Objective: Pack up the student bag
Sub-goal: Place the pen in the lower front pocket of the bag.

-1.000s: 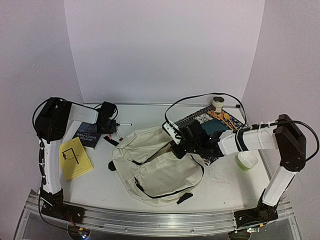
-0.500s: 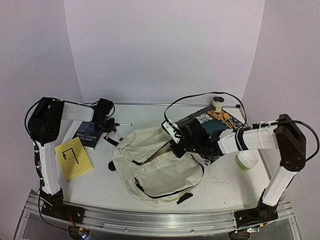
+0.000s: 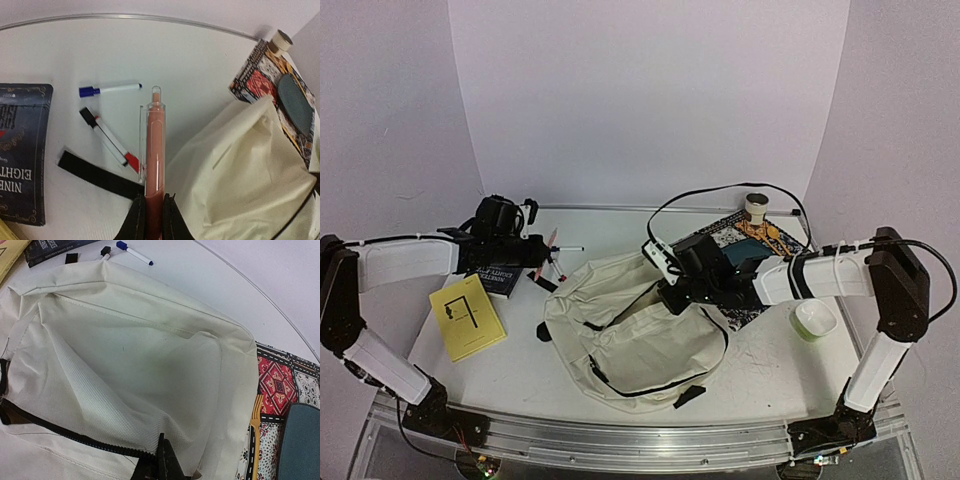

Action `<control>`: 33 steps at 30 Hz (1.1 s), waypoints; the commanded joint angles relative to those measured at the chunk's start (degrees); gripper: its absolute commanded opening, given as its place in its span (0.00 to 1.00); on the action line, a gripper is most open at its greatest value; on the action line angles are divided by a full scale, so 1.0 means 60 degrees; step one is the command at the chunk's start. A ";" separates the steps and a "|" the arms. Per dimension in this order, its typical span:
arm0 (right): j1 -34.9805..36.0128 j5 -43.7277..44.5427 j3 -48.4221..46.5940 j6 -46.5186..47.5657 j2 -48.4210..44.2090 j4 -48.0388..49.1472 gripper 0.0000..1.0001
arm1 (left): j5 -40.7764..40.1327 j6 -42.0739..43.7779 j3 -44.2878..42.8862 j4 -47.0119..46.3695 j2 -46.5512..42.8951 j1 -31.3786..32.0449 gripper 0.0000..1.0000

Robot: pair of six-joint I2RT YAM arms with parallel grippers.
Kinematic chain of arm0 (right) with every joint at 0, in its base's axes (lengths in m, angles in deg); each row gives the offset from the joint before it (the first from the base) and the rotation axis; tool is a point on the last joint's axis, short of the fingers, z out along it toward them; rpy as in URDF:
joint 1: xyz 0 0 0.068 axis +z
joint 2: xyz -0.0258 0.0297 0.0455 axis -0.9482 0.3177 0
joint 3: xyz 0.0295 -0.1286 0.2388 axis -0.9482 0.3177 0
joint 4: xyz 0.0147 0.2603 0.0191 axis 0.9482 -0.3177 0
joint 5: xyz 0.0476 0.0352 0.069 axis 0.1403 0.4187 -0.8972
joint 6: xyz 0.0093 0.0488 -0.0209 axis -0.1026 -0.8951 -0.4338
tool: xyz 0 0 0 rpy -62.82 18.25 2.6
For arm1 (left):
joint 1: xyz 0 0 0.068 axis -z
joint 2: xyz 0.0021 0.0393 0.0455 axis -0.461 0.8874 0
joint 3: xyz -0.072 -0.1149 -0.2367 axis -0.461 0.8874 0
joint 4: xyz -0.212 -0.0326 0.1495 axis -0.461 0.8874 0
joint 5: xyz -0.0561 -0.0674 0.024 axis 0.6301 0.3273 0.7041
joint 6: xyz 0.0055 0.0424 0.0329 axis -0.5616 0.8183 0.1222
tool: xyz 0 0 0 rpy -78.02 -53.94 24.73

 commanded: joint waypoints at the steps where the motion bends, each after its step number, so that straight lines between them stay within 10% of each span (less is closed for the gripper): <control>1: 0.0059 -0.0183 -0.0527 -0.0336 0.0066 -0.0155 0.00 | 0.0785 0.0355 0.0921 -0.1055 -0.1202 0.0545 0.00; 12: 0.0053 -0.0696 -0.0804 -0.0894 0.0231 -0.0294 0.00 | 0.1317 0.0616 0.3178 -0.3128 -0.3482 0.2326 0.00; 33: 0.0052 -0.0972 -0.1370 -0.1263 0.0416 -0.0975 0.00 | 0.0334 -0.0270 0.2880 -0.2554 -0.1517 0.5598 0.00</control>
